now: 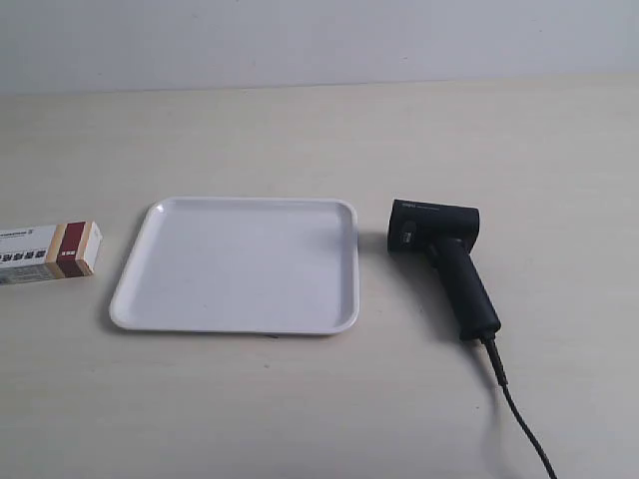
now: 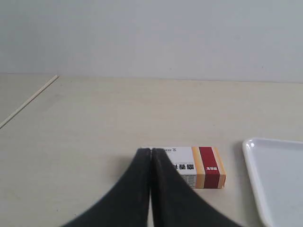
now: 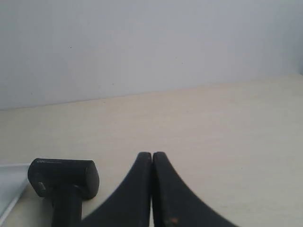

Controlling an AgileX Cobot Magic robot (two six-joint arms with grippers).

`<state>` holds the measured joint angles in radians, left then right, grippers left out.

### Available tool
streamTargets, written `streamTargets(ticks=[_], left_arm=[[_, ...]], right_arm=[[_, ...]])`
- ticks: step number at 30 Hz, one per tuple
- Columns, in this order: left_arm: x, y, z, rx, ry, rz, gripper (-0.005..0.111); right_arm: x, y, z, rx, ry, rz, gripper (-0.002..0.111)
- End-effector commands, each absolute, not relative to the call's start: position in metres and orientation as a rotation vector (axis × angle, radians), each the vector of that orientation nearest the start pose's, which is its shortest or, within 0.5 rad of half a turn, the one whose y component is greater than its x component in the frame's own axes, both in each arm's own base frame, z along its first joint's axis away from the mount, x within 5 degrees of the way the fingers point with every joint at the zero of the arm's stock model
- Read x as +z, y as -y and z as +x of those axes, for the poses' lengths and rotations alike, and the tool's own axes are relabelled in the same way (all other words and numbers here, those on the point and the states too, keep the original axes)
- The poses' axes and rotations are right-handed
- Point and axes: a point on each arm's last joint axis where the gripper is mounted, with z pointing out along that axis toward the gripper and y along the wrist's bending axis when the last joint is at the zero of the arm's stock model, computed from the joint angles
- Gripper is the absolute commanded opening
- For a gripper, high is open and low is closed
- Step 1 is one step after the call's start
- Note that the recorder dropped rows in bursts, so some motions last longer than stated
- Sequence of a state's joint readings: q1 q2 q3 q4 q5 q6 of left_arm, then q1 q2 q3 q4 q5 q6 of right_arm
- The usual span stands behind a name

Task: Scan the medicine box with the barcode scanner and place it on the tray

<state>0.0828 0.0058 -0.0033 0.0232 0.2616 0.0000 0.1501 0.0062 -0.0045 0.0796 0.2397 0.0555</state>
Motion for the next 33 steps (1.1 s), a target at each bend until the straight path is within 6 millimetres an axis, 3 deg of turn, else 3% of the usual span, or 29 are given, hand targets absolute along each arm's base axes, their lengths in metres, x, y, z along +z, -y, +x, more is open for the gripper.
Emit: streamTargets(ticks=[1,18,25,28,30,31,33], left_arm=[[0.19,-0.005,0.055,0.084,-1.742,-0.053,0.003],[0.191,-0.005,0.055,0.084,-1.733,-0.052,0.003],[0.207,-0.004,0.056,-0.124,-1.537,-0.237,0.003],[0.22,-0.006,0.055,-0.379,-1.342,-0.451,0.003],[0.23,-0.007,0.053,-0.454,-1.225,-0.49,0.003],[0.241,-0.007,0.05,-0.458,-1.186,-0.478,0.003],[0.281,-0.005,0.039,-0.424,-1.107,-0.394,0.0]], right_arm=[[0.194,-0.01,0.055,0.221,-1.701,-0.033,0.001],[0.194,-0.01,0.055,0.221,-1.701,-0.033,0.001],[0.194,-0.01,0.055,0.222,-1.696,-0.033,0.001],[0.198,-0.01,0.055,0.231,-1.653,-0.024,0.001],[0.203,-0.01,0.056,0.291,-1.601,0.029,0.001],[0.206,-0.01,0.056,0.323,-1.574,0.06,0.001],[0.212,-0.009,0.056,0.407,-1.498,0.147,0.001]])
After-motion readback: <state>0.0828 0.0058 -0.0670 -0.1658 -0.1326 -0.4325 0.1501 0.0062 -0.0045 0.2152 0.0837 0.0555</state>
